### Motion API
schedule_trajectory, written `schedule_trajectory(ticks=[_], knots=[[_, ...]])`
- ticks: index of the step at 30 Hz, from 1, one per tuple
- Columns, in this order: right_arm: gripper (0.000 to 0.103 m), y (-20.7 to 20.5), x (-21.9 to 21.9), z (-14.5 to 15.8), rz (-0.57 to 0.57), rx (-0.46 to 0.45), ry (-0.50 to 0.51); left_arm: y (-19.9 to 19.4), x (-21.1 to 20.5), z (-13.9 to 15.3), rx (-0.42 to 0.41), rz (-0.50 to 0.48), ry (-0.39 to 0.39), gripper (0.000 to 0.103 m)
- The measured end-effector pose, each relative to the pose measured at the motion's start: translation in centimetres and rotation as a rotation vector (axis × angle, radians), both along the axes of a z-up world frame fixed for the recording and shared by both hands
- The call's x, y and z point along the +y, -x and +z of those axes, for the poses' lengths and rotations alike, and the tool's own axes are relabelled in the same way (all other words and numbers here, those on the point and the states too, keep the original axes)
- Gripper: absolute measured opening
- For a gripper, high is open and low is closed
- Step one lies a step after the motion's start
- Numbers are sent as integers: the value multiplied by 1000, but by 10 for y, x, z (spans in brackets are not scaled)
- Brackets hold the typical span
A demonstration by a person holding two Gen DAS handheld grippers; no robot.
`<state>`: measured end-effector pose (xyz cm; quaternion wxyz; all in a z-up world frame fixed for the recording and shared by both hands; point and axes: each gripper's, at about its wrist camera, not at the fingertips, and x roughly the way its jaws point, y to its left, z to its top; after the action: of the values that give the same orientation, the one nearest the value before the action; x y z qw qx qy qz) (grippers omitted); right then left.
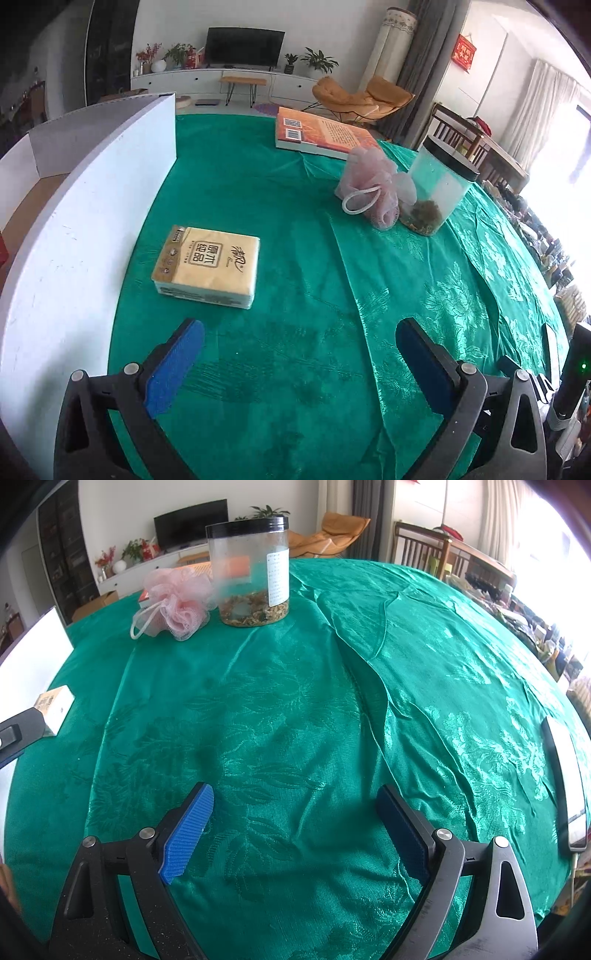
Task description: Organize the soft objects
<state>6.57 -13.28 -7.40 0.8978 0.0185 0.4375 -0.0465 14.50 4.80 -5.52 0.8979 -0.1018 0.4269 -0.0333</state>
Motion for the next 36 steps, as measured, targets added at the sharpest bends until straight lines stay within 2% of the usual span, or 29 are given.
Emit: schedule_trajectory(ticks=[2, 6, 10, 11, 15, 18, 22, 26, 28, 36], knots=[[93, 0, 1, -1, 1, 2, 0, -4, 5, -5, 49, 29, -18, 103], [93, 0, 1, -1, 2, 2, -2, -1, 10, -21, 118, 69, 23, 103], [93, 0, 2, -1, 2, 2, -1, -4, 22, -34, 164, 168, 67, 103], [93, 0, 1, -1, 2, 2, -1, -7, 25, -36, 170, 195, 92, 103], [93, 0, 1, -1, 2, 2, -2, -28, 29, -36, 142, 251, 107, 103], [93, 0, 1, -1, 2, 2, -2, -52, 21, -38, 125, 244, 38, 103], [93, 0, 2, -1, 2, 2, -2, -74, 6, -41, 106, 168, -51, 103], [93, 0, 1, -1, 2, 2, -2, -72, -1, -44, 99, 118, -133, 103], [93, 0, 1, -1, 2, 2, -2, -67, -2, -46, 106, 127, -175, 103], [93, 0, 1, -1, 2, 2, -2, -47, 9, -46, 104, 164, -173, 102]])
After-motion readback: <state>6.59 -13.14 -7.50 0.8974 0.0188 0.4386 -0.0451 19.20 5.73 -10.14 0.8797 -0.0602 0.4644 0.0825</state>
